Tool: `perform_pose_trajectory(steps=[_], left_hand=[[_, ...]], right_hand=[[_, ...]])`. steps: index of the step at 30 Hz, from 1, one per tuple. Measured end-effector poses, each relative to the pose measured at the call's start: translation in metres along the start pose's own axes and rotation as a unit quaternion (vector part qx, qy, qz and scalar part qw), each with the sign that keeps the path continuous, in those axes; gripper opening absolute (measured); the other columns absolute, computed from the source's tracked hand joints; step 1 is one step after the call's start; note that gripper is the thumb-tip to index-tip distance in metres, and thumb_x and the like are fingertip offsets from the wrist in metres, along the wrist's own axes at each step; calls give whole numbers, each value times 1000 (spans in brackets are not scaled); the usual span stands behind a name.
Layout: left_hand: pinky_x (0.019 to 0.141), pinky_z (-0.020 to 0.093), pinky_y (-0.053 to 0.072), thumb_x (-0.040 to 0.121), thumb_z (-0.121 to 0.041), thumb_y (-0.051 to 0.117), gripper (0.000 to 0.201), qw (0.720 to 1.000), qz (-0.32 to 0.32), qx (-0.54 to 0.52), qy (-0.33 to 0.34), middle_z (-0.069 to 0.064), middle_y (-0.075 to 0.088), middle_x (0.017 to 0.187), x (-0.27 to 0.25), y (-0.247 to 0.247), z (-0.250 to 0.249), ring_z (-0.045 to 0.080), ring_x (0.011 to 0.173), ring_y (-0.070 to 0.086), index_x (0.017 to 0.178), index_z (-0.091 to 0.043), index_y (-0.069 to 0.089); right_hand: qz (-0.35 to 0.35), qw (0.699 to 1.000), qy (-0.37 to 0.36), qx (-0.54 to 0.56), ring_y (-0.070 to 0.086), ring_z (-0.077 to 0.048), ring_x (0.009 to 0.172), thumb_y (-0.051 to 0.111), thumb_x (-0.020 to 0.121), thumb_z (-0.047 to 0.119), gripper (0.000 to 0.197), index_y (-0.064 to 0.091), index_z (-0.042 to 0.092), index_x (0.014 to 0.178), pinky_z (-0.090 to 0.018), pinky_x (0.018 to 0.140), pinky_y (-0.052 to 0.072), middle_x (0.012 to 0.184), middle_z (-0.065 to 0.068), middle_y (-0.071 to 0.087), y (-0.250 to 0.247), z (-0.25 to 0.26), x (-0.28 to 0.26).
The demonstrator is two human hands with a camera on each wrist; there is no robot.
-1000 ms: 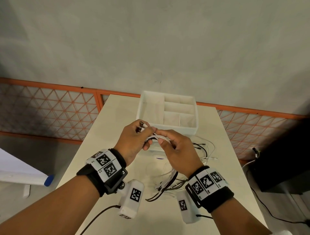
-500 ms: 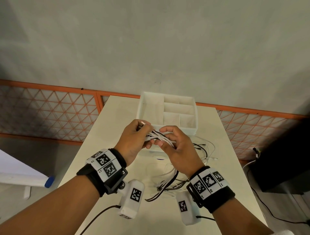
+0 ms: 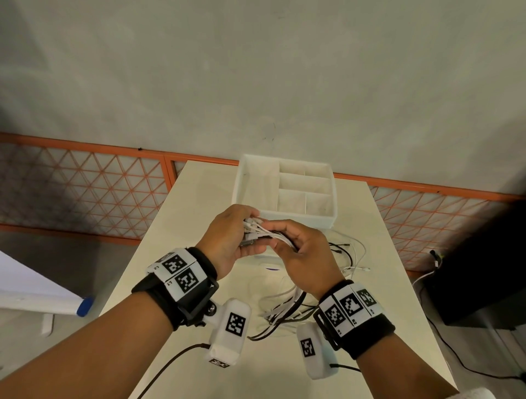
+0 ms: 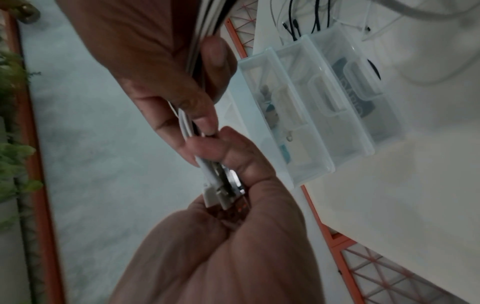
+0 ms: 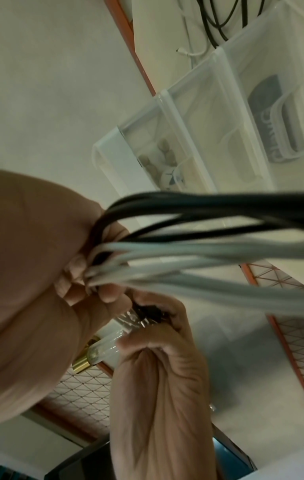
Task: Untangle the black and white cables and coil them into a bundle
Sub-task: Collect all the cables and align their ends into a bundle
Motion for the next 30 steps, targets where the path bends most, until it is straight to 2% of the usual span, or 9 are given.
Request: perform_pose_trajectory(steps=[4,7,12,15,17,20,26,28,30], left_hand=[[44,23,47,98,-27,53,21,995,37,97,9,12,67,83,-2,1,-1,22,61,64,101,-9,62],[43,25,43,96,-19,57,15,987,20,154,44,13,60,79,0,2,1,21,55,52,98,-4,58],[54,38,46,90,-14,52,7,977,-47,185,96,12,64,66,4,1,4,23,45,53,90,-7,52],[75,47,61,91,-10,53,5,989,-41,128,66,18,66,85,6,0,6,30,65,69,93,-5,54],[81,50,61,92,-12,57,10,994,-28,108,24,18,63,94,9,-2,9,30,80,68,97,-4,56],[85,46,60,94,-22,61,18,995,-28,93,-7,21,66,99,13,-7,13,28,85,65,94,-4,61],[88,46,59,93,-20,61,29,994,-48,87,32,24,74,98,14,-9,13,36,88,74,99,8,64],[82,45,61,94,-19,61,25,995,-42,80,41,24,73,100,12,-7,13,35,87,74,99,5,64],[78,43,62,92,-21,66,26,995,-37,81,49,22,73,98,8,-5,12,33,82,75,101,3,62]], right_hand=[[45,998,15,-40,71,-6,104,59,95,-3,34,69,26,110,-20,92,53,107,8,77,-3,1,1],[42,997,9,-63,69,-6,103,60,94,-1,36,68,32,108,-18,89,52,106,10,76,-2,4,0],[13,997,44,-58,59,-1,59,64,95,10,29,60,29,117,-17,61,46,81,-1,76,-1,2,1],[12,996,45,-77,67,-4,70,65,95,11,17,67,21,109,-19,67,52,76,1,75,-3,-2,1],[11,995,39,-87,68,-4,76,65,95,12,13,69,20,104,-15,70,52,76,4,74,-3,-2,1],[13,994,20,-106,64,4,69,64,96,12,15,69,19,109,-9,66,45,76,8,72,-3,1,1],[29,991,-17,-132,59,13,61,59,98,1,37,68,17,130,-2,62,41,80,10,71,-2,7,1],[32,991,-26,-127,61,17,70,60,97,1,39,67,21,130,0,68,41,84,24,68,-2,9,2],[31,988,-47,-142,64,15,88,60,96,0,46,65,29,132,0,79,42,99,25,72,-1,9,2]])
Point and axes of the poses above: each hand's wrist, its own x-axis towards the middle knuckle, its own y-axis out of the palm, z = x × y, the point moved 2 cm from there along x, towards the middle knuckle
